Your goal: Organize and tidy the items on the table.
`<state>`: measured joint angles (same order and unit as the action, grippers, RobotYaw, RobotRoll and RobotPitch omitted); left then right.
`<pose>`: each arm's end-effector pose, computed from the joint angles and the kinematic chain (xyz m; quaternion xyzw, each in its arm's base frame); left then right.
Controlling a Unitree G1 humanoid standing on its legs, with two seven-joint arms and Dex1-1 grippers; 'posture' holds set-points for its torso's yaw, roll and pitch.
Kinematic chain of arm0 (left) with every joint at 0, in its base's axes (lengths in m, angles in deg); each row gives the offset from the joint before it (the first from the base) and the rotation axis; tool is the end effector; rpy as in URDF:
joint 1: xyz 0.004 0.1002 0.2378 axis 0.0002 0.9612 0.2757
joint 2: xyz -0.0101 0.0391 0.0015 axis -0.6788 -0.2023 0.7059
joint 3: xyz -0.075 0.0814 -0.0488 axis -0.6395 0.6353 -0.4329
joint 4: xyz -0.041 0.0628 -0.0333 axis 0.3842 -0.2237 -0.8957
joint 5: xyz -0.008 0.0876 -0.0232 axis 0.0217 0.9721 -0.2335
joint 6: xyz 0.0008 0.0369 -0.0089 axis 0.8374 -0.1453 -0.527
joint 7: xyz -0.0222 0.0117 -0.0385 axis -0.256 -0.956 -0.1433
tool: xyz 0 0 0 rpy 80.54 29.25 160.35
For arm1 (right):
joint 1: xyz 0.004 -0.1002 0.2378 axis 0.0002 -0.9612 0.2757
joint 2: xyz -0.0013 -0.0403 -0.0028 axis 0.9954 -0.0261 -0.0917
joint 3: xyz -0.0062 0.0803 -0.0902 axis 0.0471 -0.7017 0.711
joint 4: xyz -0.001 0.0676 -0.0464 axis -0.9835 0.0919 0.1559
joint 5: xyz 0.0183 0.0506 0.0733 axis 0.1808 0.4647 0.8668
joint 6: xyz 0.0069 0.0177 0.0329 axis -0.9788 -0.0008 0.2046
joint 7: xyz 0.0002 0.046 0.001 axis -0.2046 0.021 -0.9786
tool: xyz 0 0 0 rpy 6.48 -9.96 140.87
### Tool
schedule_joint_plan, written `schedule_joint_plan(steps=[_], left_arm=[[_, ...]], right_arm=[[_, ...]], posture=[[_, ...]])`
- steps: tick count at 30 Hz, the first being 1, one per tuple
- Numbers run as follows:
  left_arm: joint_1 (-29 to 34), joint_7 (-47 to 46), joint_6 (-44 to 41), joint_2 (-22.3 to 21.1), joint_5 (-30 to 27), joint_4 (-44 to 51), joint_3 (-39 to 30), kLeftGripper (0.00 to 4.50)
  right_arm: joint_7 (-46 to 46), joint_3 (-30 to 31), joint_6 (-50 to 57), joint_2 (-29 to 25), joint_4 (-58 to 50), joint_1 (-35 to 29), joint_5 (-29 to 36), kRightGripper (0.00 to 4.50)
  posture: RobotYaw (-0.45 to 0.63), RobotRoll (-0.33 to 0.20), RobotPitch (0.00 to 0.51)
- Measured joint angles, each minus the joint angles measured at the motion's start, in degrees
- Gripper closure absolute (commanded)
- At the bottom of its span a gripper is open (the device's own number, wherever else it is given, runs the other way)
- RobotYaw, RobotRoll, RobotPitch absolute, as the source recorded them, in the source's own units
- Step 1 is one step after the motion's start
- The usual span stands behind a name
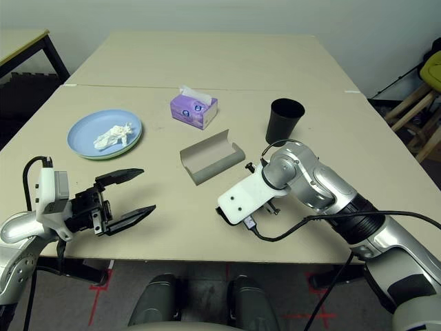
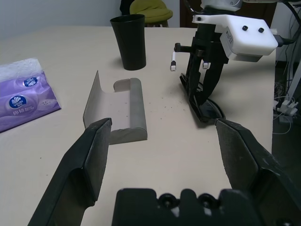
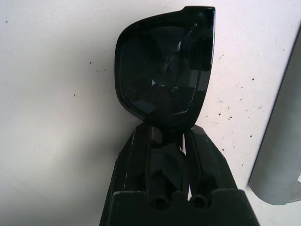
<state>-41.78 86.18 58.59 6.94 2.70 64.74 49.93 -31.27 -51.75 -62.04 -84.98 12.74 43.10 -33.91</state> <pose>0.1718 0.2663 0.1171 0.1051 -0.0391 -0.5067 0.8548 0.2731 -0.1546 0.1640 -0.6440 0.1572 0.6170 0.4241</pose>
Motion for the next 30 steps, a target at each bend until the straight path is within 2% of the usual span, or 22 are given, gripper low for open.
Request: schedule_joint_plan(steps=[7,9,11,20,30], left_arm=[[0.02,-0.25,-0.05,0.00,0.00,0.04,0.11,0.00],[0.02,-0.26,-0.13,0.00,0.00,0.06,0.12,0.00],[0.02,-0.27,-0.20,0.00,0.00,0.13,0.13,0.00],[0.02,-0.27,-0.39,0.00,-0.01,0.13,0.12,0.00],[-0.03,-0.24,-0.45,-0.01,0.00,0.09,0.12,0.00]], right_arm=[[-0.38,-0.20,0.62,-0.20,0.04,0.49,1.10,3.44],[-0.87,-0.90,0.97,-0.85,0.03,1.24,2.10,3.72],[-1.04,-1.92,1.39,-1.38,0.03,1.88,2.84,4.18],[-3.99,-5.60,3.76,-3.58,-0.97,6.69,8.42,4.19],[-2.63,-6.39,2.75,-1.31,3.78,14.89,10.25,4.19]], posture=[[0.20,0.000,0.048],[0.20,0.000,0.048],[0.20,0.000,0.053],[0.19,0.000,0.055],[0.19,0.000,0.054]])
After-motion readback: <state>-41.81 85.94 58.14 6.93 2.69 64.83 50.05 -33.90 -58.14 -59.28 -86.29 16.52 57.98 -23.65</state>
